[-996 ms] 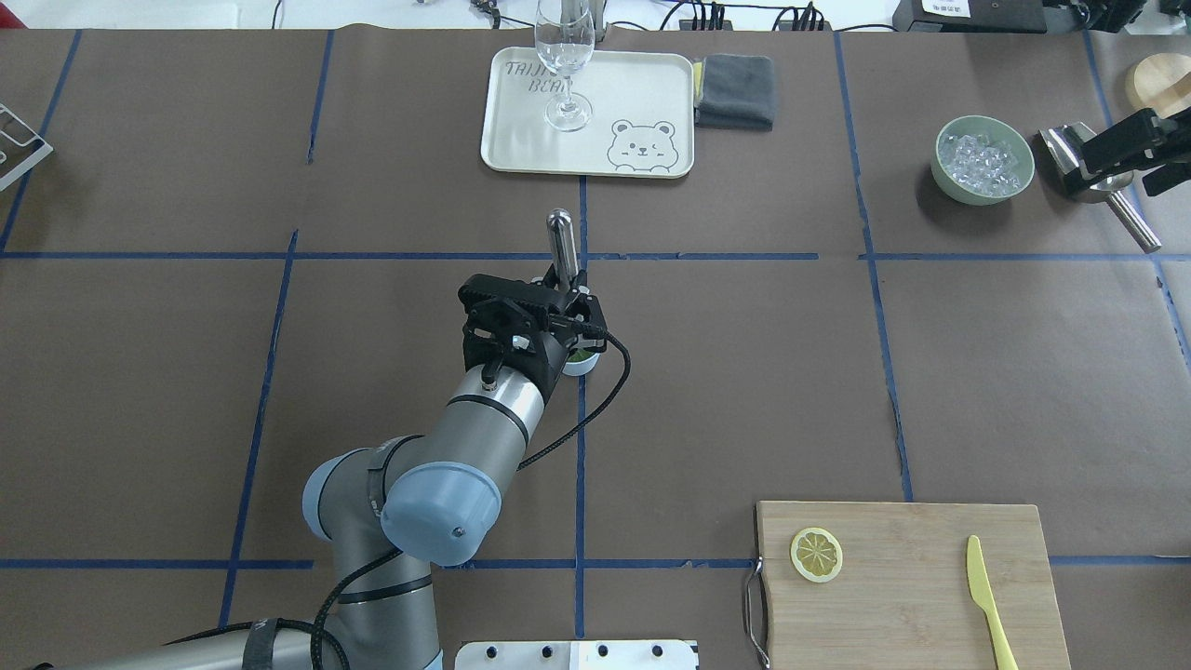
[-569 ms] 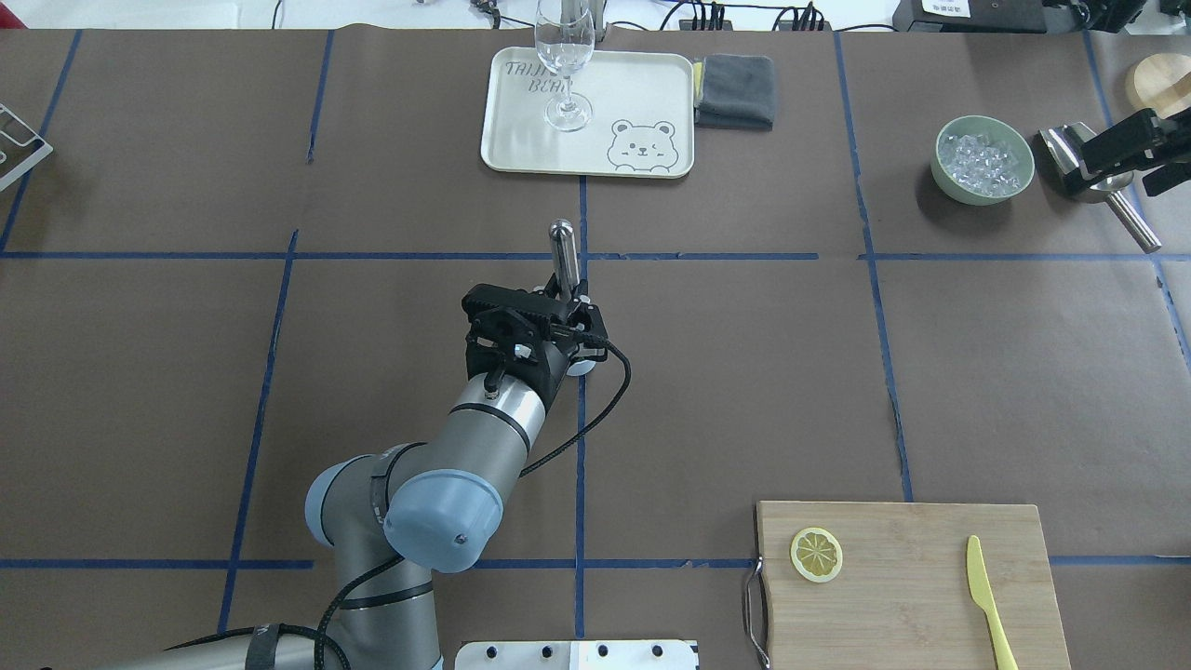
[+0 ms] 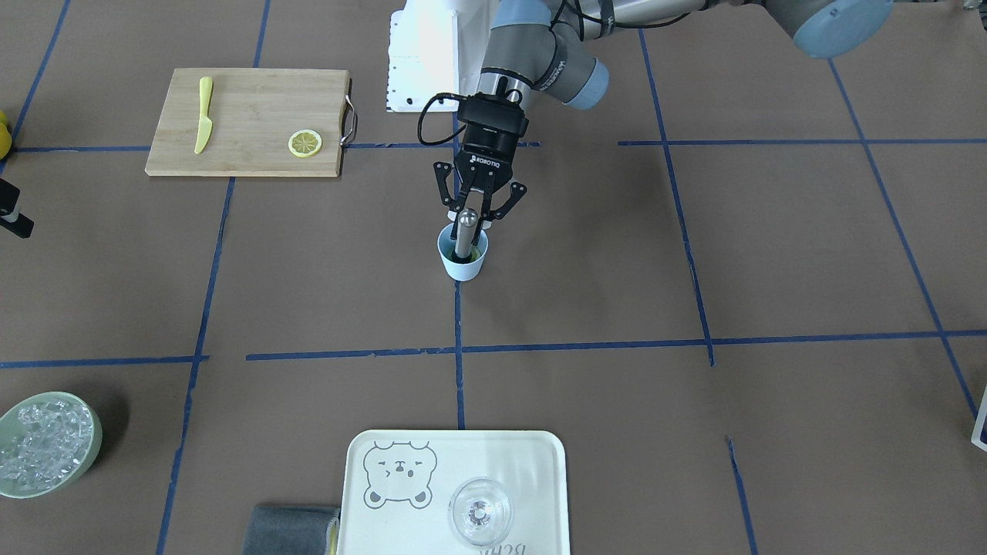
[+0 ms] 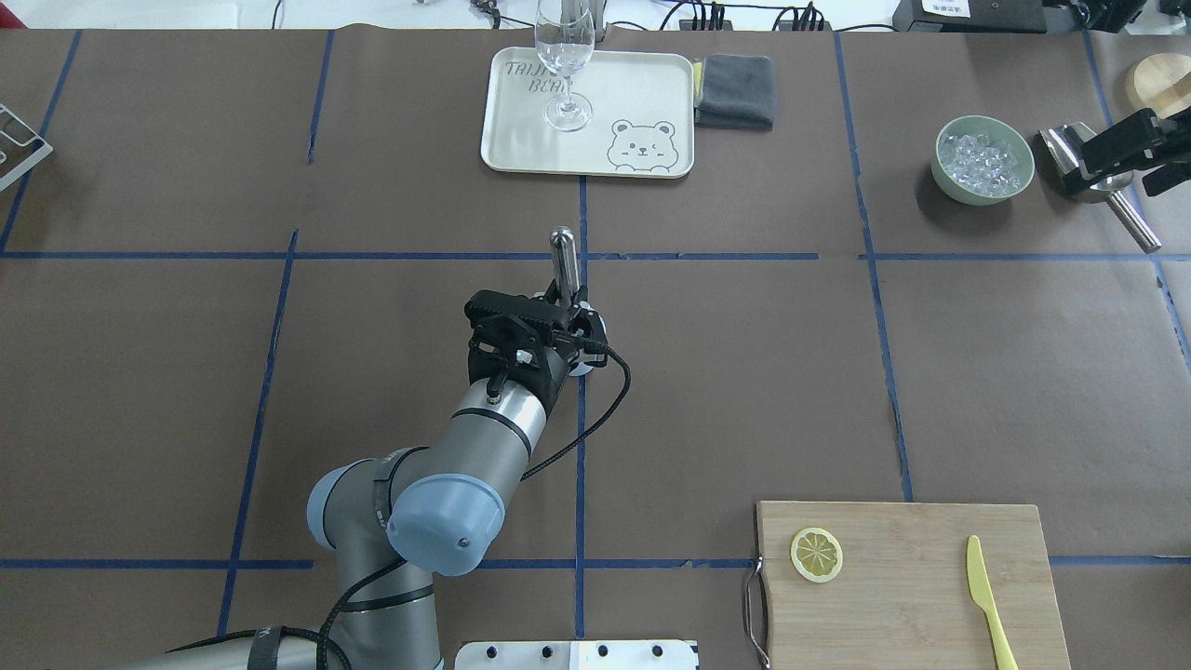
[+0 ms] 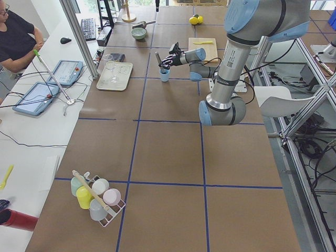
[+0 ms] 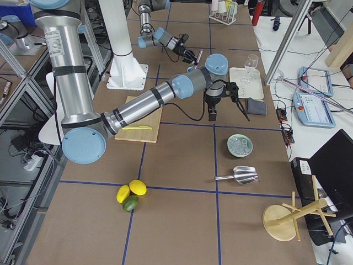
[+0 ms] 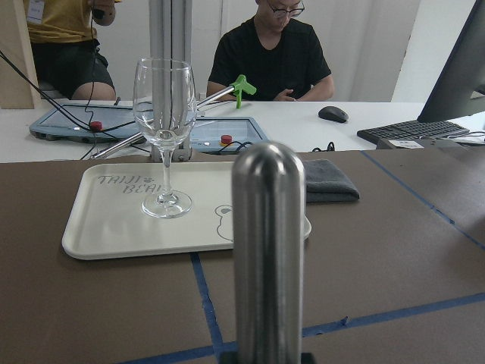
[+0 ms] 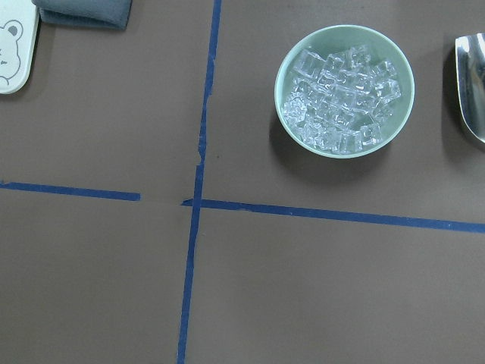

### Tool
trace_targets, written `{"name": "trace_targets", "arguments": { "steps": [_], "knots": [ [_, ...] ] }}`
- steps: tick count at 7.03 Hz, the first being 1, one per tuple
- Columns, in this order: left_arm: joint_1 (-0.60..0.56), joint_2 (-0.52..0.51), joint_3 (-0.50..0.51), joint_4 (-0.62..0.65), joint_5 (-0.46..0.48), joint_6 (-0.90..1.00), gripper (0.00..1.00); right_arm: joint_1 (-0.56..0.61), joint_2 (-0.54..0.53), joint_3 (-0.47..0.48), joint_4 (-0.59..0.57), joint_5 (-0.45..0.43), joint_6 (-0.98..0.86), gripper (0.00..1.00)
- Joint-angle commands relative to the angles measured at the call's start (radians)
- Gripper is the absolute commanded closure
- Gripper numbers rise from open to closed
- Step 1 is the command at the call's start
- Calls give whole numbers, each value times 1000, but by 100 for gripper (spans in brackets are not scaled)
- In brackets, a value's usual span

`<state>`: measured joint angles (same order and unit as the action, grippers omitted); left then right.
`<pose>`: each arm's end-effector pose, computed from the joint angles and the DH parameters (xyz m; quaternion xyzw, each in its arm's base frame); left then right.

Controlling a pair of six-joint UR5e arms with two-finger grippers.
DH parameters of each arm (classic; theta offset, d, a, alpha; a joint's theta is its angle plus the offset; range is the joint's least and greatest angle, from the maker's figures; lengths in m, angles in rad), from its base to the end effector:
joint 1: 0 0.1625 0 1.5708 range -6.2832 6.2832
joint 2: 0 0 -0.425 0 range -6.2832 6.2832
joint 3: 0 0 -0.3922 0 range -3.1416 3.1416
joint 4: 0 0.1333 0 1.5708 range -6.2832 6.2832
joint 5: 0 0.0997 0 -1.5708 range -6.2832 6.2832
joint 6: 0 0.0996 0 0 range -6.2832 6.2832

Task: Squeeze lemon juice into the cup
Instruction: 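Push the steel rod down into the blue cup to press the lemon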

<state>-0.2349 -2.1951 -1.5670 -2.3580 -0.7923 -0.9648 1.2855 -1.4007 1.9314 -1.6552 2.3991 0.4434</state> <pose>0.5884 -0.3498 0.1924 0.5085 0.4285 -0.1113 0.7385 -0.0914 -0.5247 0.4006 0.0495 -0.4389 -0.0183 0.8970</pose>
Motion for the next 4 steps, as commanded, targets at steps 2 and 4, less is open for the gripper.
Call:
{"name": "trace_targets", "arguments": {
  "steps": [2, 4],
  "knots": [
    [-9, 3, -77, 0, -34, 61, 100, 3, -9, 1, 3, 0, 0, 0],
    [-30, 5, -157, 5, -63, 87, 100, 34, -72, 1, 11, -2, -47, 0]
  ]
}}
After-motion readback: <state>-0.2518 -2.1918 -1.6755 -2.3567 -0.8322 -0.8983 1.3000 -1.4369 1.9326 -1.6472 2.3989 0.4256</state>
